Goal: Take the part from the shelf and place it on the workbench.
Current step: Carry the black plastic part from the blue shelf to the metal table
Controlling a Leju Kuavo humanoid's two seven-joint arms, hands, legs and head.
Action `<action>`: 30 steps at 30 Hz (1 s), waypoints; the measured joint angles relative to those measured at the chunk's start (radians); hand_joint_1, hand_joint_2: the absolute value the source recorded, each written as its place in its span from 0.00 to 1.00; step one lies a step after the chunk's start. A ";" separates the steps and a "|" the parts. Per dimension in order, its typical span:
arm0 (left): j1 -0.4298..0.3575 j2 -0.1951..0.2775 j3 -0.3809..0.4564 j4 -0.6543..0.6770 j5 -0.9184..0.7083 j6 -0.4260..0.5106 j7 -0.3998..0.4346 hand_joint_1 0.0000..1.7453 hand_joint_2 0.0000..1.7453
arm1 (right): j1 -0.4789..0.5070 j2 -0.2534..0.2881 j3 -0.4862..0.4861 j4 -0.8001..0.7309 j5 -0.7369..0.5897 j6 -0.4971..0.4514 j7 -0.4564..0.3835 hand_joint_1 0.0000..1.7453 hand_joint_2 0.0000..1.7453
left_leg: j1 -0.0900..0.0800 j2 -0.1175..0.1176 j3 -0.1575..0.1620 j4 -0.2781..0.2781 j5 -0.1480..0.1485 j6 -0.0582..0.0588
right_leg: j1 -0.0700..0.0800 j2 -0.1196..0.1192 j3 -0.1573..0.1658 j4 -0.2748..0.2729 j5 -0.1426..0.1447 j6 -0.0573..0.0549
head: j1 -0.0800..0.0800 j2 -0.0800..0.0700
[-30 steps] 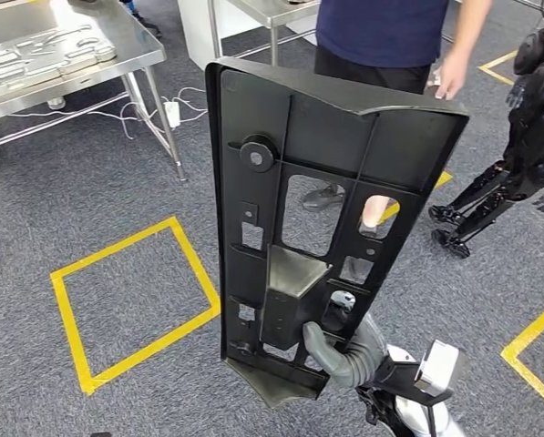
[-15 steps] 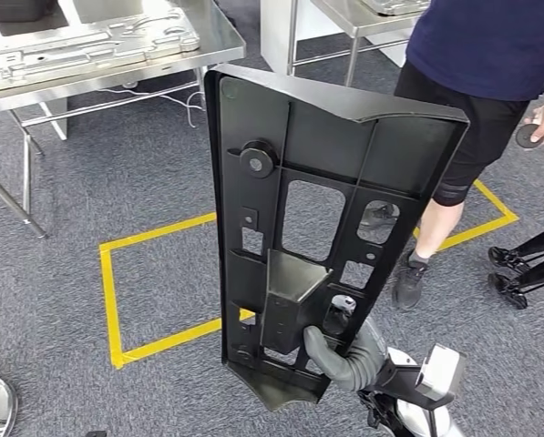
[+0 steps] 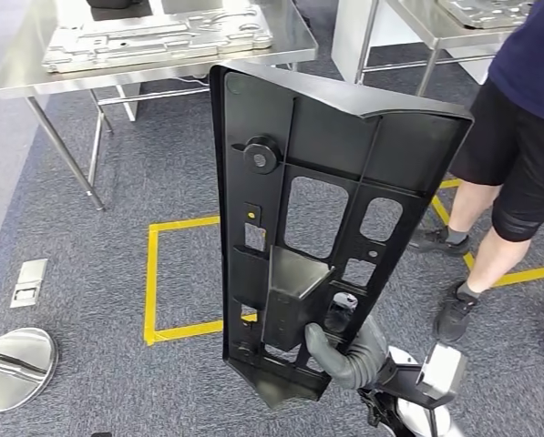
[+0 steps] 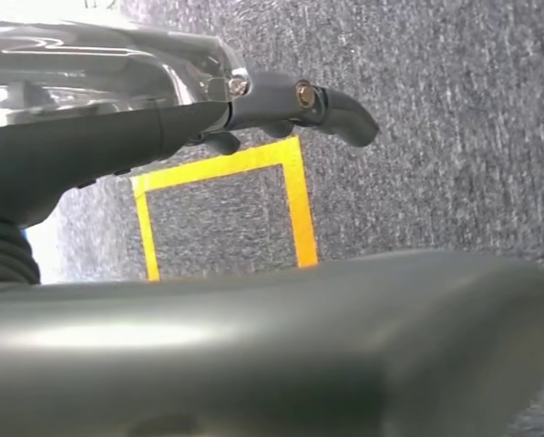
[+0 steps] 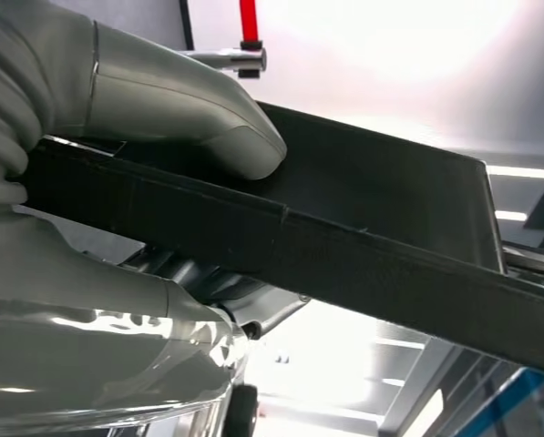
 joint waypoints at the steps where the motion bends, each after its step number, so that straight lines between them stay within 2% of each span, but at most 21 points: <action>1: -0.001 0.000 0.000 0.000 0.000 0.000 0.000 0.00 1.00 | -0.001 0.000 0.000 0.000 0.000 0.000 0.000 1.00 1.00 | -0.005 0.011 0.008 -0.019 -0.001 0.009 | 0.003 -0.010 0.004 -0.001 -0.004 0.006 | 0.000 0.000; 3: 0.000 0.000 0.000 0.000 0.000 0.000 -0.001 0.00 1.00 | -0.002 0.000 -0.001 0.000 0.000 0.000 0.000 1.00 1.00 | -0.011 0.003 0.007 -0.023 -0.007 0.028 | 0.004 -0.028 0.013 -0.007 -0.008 0.016 | 0.000 0.000; 4: 0.003 0.000 0.000 0.000 0.000 0.000 -0.001 0.00 1.00 | -0.004 0.000 -0.001 -0.001 0.000 0.000 0.000 1.00 1.00 | -0.010 -0.007 0.009 -0.026 -0.007 0.035 | 0.003 -0.025 0.019 -0.008 -0.013 0.022 | 0.000 0.000; 6: 0.003 0.000 0.000 0.000 0.000 0.000 -0.002 0.00 1.00 | -0.005 0.000 -0.002 -0.002 0.000 0.000 0.000 1.00 1.00 | -0.005 -0.026 0.016 -0.034 -0.005 0.049 | 0.000 0.024 0.006 0.036 -0.047 0.027 | 0.001 0.000; 7: 0.001 0.000 0.000 0.000 0.000 0.000 -0.002 0.00 1.00 | -0.005 -0.001 -0.002 -0.002 0.000 0.000 0.000 1.00 1.00 | -0.003 -0.037 0.018 -0.036 -0.005 0.054 | 0.000 0.055 -0.020 0.090 -0.076 0.026 | 0.001 0.000; 8: -0.002 0.000 0.000 0.000 0.000 0.000 -0.002 0.00 1.00 | -0.003 -0.001 -0.003 -0.002 0.001 0.000 0.000 1.00 1.00 | -0.003 -0.048 0.019 -0.036 -0.007 0.058 | 0.001 0.077 -0.058 0.160 -0.107 0.024 | 0.001 0.000; 9: -0.003 0.000 0.000 0.000 0.000 0.000 -0.002 0.00 1.00 | -0.002 -0.002 -0.003 -0.001 0.001 0.000 0.000 1.00 1.00 | -0.004 -0.061 0.019 -0.036 -0.008 0.061 | 0.002 0.085 -0.096 0.227 -0.129 0.023 | 0.001 0.000; 10: -0.003 0.000 0.000 0.000 0.000 0.000 -0.002 0.00 1.00 | 0.000 -0.002 -0.003 0.000 0.002 0.000 0.001 1.00 1.00 | -0.006 -0.075 0.021 -0.035 -0.009 0.062 | 0.003 0.088 -0.125 0.270 -0.132 0.022 | 0.001 0.000; 11: -0.003 0.000 0.000 0.000 0.000 0.000 -0.002 0.00 1.00 | 0.000 -0.003 -0.003 0.000 0.002 0.000 0.001 1.00 1.00 | -0.007 -0.089 0.023 -0.035 -0.010 0.063 | 0.003 0.090 -0.138 0.276 -0.114 0.021 | 0.001 0.000; 12: -0.003 0.000 0.000 0.000 0.001 0.000 -0.003 0.00 1.00 | 0.000 -0.003 -0.003 0.001 0.003 0.000 0.001 1.00 1.00 | -0.007 -0.101 0.027 -0.035 -0.011 0.063 | 0.004 0.093 -0.131 0.240 -0.077 0.019 | 0.001 0.000; 14: -0.002 -0.001 0.000 0.000 0.003 -0.001 -0.006 0.00 1.00 | -0.001 -0.003 -0.004 0.001 0.003 -0.002 0.001 1.00 1.00 | -0.009 -0.122 0.034 -0.034 -0.016 0.061 | 0.007 0.103 -0.090 0.110 0.010 0.011 | 0.001 0.000; 15: -0.002 -0.002 0.000 0.000 0.006 -0.003 -0.009 0.00 1.00 | -0.001 -0.003 -0.005 0.000 0.004 -0.004 0.001 1.00 1.00 | -0.010 -0.129 0.035 -0.032 -0.019 0.058 | 0.008 0.109 -0.072 0.055 0.034 0.007 | 0.001 0.000; 16: 0.000 -0.002 0.000 0.000 0.010 -0.005 -0.015 0.00 1.00 | -0.001 -0.003 -0.006 0.000 0.004 -0.006 0.001 1.00 1.00 | -0.011 -0.136 0.034 -0.030 -0.021 0.057 | 0.008 0.113 -0.062 0.023 0.044 0.007 | 0.001 0.000; 19: 0.003 -0.002 0.001 0.000 0.020 -0.016 -0.046 0.00 1.00 | 0.002 -0.002 -0.010 -0.002 0.006 -0.018 0.000 1.00 1.00 | -0.012 -0.139 0.033 -0.030 -0.024 0.057 | 0.007 0.119 -0.058 0.007 0.041 0.010 | 0.000 0.000; 25: 0.001 -0.003 0.001 0.000 0.027 -0.021 -0.063 0.00 1.00 | 0.005 -0.001 -0.014 -0.006 0.008 -0.023 -0.002 1.00 1.00 | -0.011 -0.137 0.040 -0.039 -0.024 0.054 | 0.009 0.121 -0.056 0.007 0.037 0.004 | 0.001 0.000; 30: 0.001 -0.003 0.006 0.000 0.044 -0.040 -0.082 0.00 1.00 | 0.011 -0.001 -0.024 -0.010 0.009 -0.024 -0.005 1.00 1.00 | -0.011 -0.136 0.040 -0.041 -0.026 0.044 | 0.010 0.121 -0.056 0.008 0.035 0.001 | 0.001 0.000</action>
